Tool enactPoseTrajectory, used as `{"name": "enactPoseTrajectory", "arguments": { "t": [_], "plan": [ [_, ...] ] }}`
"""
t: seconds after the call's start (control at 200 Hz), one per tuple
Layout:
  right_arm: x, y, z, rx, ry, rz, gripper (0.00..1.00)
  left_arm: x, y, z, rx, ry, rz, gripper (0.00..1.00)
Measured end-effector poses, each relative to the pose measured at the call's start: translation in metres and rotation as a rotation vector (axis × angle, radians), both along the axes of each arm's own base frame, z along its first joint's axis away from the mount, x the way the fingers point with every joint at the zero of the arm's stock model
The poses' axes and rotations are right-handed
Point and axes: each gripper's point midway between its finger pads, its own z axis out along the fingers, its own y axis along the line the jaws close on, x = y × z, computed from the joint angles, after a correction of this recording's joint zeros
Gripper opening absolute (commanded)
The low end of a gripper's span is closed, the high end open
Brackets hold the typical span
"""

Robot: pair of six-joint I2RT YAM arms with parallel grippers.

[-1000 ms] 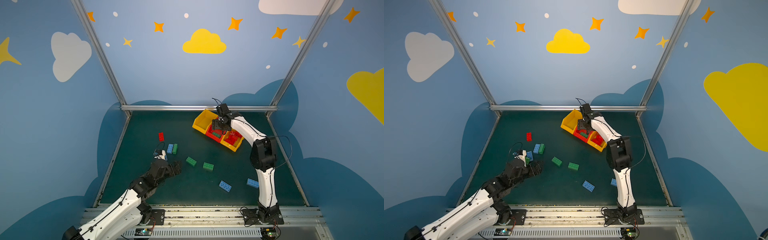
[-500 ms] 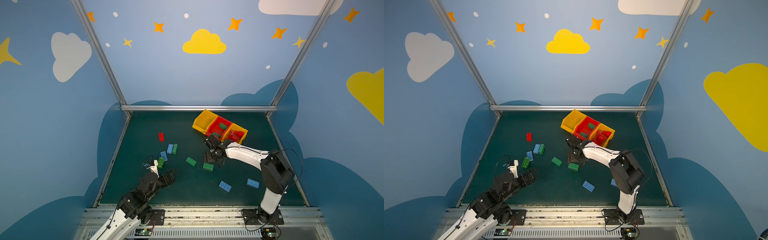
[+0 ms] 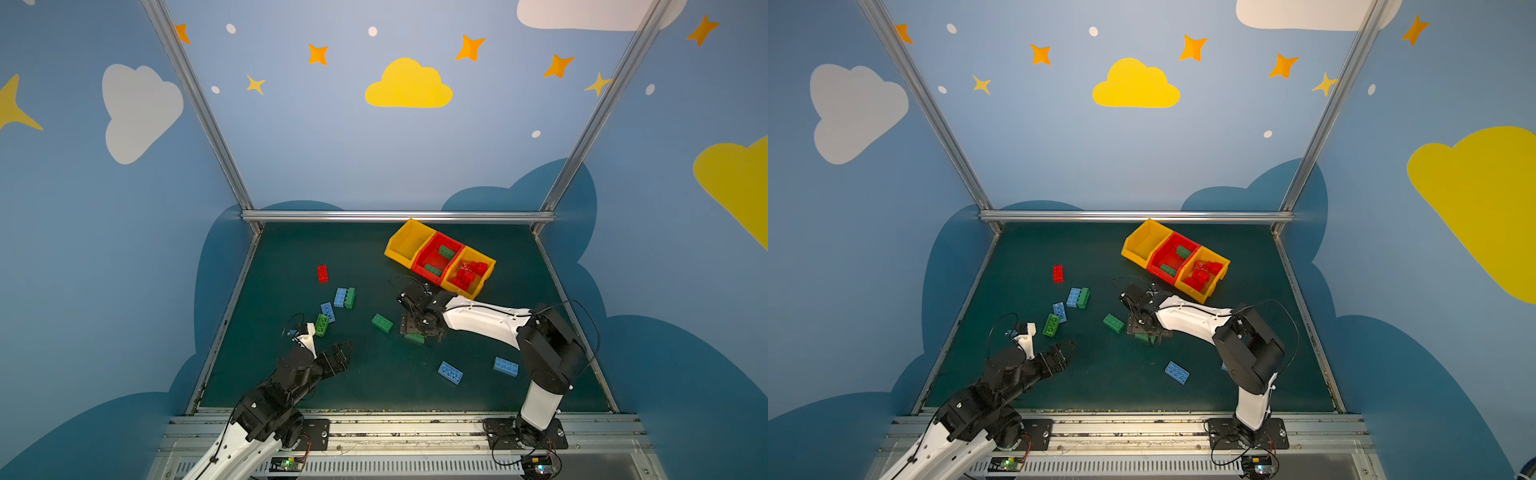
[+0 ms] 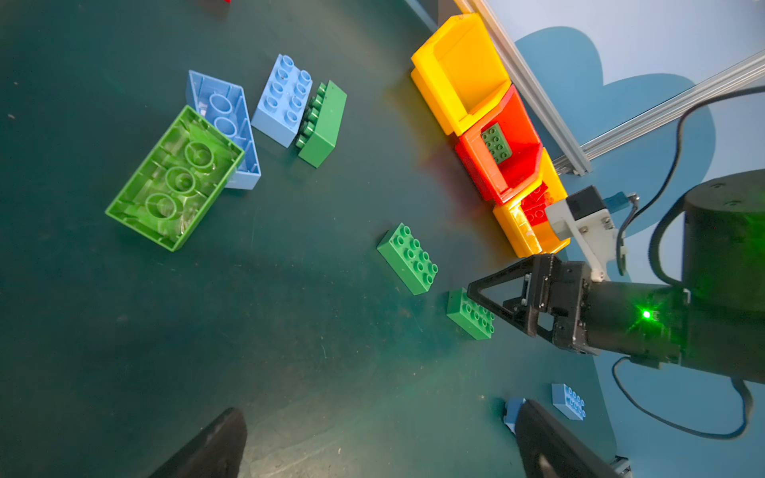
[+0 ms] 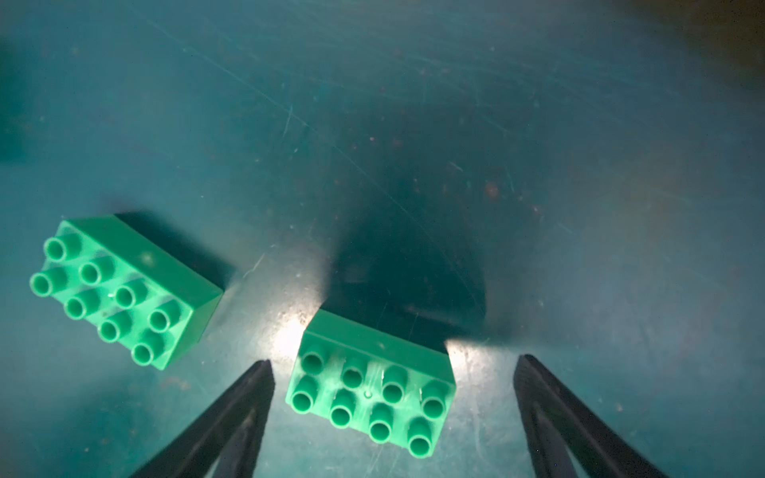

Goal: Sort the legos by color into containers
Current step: 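Lower the right gripper onto another green brick on the table, then lift the green brick with the right gripper and release it into the red bin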

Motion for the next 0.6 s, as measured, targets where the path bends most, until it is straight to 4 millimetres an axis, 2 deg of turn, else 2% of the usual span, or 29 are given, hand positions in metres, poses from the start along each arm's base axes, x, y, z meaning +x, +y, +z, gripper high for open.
{"name": "enactPoseTrajectory", "arguments": {
  "t": [0.2,0.365,0.45,0.601],
  "plan": [
    [-0.003,0.001,-0.004,0.009,0.014,-0.037,0.89,0.0,0.0,-0.004,0.003,0.004,-0.001,1.0],
    [-0.006,0.002,-0.017,-0.007,0.041,-0.06,0.87,-0.001,0.0,-0.006,0.007,0.008,-0.001,1.0],
    [-0.009,0.001,-0.027,-0.026,0.064,-0.066,0.77,-0.001,0.0,-0.006,0.008,0.006,-0.003,1.0],
    [-0.008,0.004,-0.026,-0.018,0.06,-0.079,0.58,-0.001,0.0,-0.006,0.007,0.006,-0.004,1.0]
  ]
}}
